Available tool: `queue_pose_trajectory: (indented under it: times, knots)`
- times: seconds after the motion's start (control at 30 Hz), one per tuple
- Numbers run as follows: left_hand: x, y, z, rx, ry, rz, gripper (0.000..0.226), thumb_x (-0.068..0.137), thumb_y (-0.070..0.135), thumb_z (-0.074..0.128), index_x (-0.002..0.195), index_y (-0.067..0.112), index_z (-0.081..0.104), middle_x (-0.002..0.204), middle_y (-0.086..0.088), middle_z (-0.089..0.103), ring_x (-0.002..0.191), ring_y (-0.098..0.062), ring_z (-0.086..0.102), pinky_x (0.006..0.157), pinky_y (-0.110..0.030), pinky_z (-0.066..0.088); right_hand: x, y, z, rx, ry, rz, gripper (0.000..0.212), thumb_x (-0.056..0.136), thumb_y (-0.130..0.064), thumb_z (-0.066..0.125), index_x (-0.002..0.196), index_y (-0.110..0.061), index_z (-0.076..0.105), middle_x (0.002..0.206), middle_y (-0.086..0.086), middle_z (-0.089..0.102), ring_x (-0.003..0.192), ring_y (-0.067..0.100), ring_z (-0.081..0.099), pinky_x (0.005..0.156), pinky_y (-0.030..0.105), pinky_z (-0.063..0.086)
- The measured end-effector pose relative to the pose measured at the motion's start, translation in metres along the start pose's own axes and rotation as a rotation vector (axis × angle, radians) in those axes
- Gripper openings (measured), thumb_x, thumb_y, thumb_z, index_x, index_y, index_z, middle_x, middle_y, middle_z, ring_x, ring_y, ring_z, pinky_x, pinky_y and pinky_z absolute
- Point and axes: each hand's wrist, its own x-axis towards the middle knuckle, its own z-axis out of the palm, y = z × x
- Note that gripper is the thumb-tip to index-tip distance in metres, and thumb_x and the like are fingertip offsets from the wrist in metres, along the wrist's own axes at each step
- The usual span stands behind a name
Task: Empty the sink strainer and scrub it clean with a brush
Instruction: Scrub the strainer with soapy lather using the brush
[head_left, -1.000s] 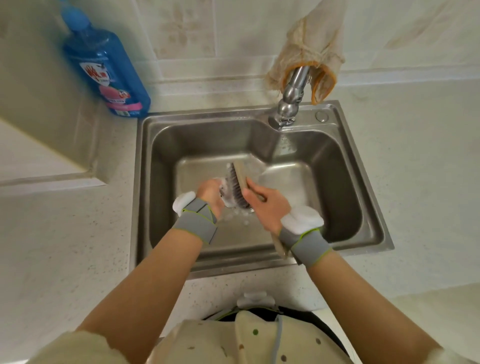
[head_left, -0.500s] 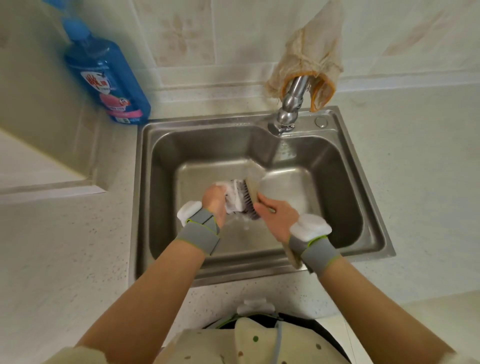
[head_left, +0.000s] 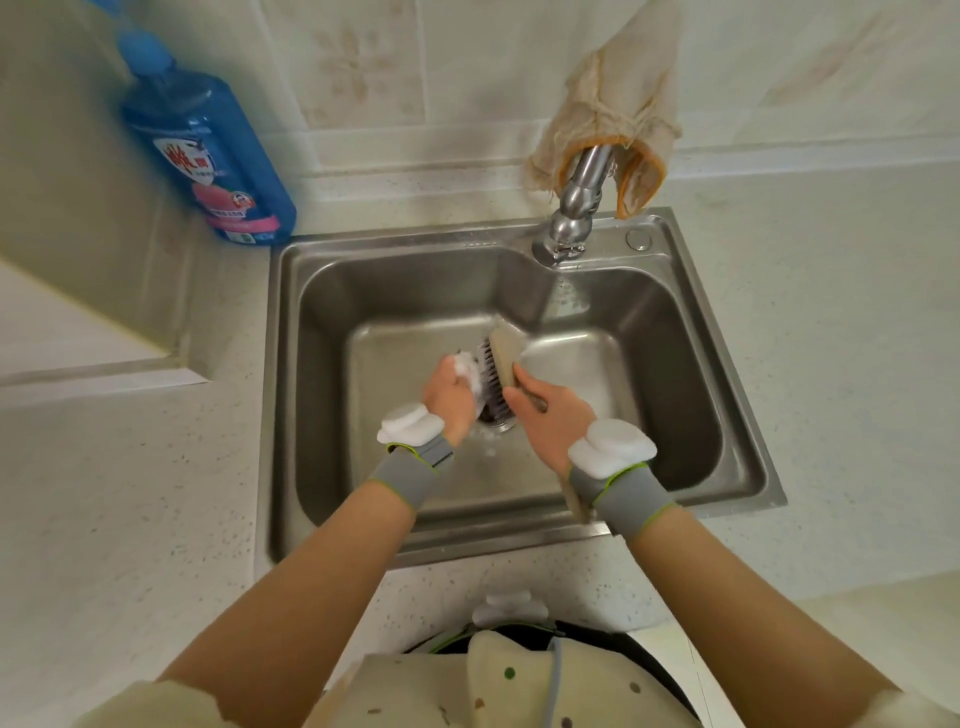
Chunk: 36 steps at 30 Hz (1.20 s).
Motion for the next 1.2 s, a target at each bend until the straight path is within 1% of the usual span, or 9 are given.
queue_pose_trajectory:
  times: [0.23,0.4,0.5,0.63,0.73,0.87,0.97,1.03,1.2]
  knots:
    - [0.0,-0.001,-0.005,0.093,-0.05,-0.019,0.027,0.097,0.011,0.029,0.114,0.005,0.049,0.097,-0.009,0.043,0.093,-0.019,0.04,0.081,-0.031,0.032,0.004,0.005,0.003,0.064,0.026,0.033,0.047,0.095,-0.04,0.046,0.141,-0.034,0.038,0.139,0.003,0.055,0.103,0.019,0.058,0.102,0.034,0.044]
    - [-0.001,-0.008,-0.003,0.05,0.002,-0.032,0.022,0.093,0.021,0.031,0.097,0.009,0.048,0.093,-0.012,0.046,0.09,-0.021,0.042,0.078,-0.029,0.034,-0.009,0.004,0.013,-0.104,-0.055,-0.044,0.048,0.098,-0.04,0.04,0.145,-0.034,0.031,0.141,0.004,0.051,0.124,0.029,0.052,0.103,0.031,0.041]
    - [0.0,-0.006,-0.006,0.057,-0.09,-0.124,0.036,0.098,0.013,0.027,0.13,0.008,0.042,0.105,-0.001,0.035,0.099,-0.012,0.031,0.083,-0.024,0.026,0.011,0.01,0.007,0.062,-0.026,0.027,0.047,0.097,-0.04,0.043,0.143,-0.031,0.037,0.115,0.004,0.064,0.079,0.02,0.058,0.072,0.025,0.048]
    - [0.01,0.0,-0.013,-0.397,0.008,-0.214,0.047,0.094,0.001,0.032,0.059,0.01,0.064,0.039,0.011,0.058,0.049,-0.009,0.057,0.045,-0.013,0.04,0.021,0.019,0.004,0.389,-0.094,0.161,0.044,0.098,-0.033,0.043,0.141,-0.025,0.041,0.061,-0.011,0.035,0.041,0.014,0.03,0.03,0.013,0.028]
    - [0.009,0.009,-0.02,-0.515,0.038,-0.221,0.049,0.093,-0.001,0.031,0.052,0.014,0.053,0.034,0.003,0.055,0.044,-0.009,0.056,0.051,-0.022,0.036,0.012,0.022,0.009,0.496,-0.137,0.216,0.044,0.098,-0.036,0.043,0.14,-0.024,0.044,0.056,-0.004,0.03,0.038,0.013,0.028,0.028,0.012,0.026]
    - [0.008,0.008,-0.011,-0.265,0.08,-0.204,0.025,0.098,0.007,0.029,0.09,0.012,0.052,0.098,-0.018,0.065,0.092,-0.015,0.055,0.079,-0.027,0.04,0.004,0.015,0.019,0.436,-0.105,0.108,0.044,0.098,-0.032,0.042,0.142,-0.026,0.04,0.064,-0.016,0.033,0.029,0.003,0.036,0.035,0.019,0.031]
    - [0.002,0.003,-0.009,-0.228,-0.043,-0.115,0.025,0.094,0.009,0.034,0.082,0.012,0.057,0.064,-0.001,0.072,0.07,0.0,0.067,0.073,-0.019,0.049,0.014,0.014,0.013,0.539,-0.057,0.133,0.043,0.099,-0.03,0.042,0.141,-0.025,0.04,0.065,-0.01,0.039,0.036,0.007,0.036,0.032,0.017,0.031]
    - [0.002,-0.003,-0.01,-0.163,-0.087,-0.025,0.033,0.076,0.027,0.049,0.093,0.003,0.063,0.092,-0.015,0.07,0.094,-0.022,0.063,0.085,-0.029,0.048,0.021,0.019,0.008,0.707,-0.055,0.236,0.038,0.099,-0.029,0.043,0.136,-0.023,0.045,0.067,-0.001,0.046,0.029,0.003,0.037,0.027,0.011,0.028]
    - [-0.013,0.003,-0.017,0.586,-0.227,0.553,0.047,0.071,0.045,0.038,0.084,0.006,0.062,0.089,-0.016,0.066,0.086,-0.03,0.056,0.073,-0.029,0.035,0.031,0.038,0.0,0.961,-0.251,0.458,0.033,0.094,-0.048,0.043,0.093,-0.017,0.054,0.081,0.011,0.06,0.019,-0.001,0.024,0.024,0.008,0.025]
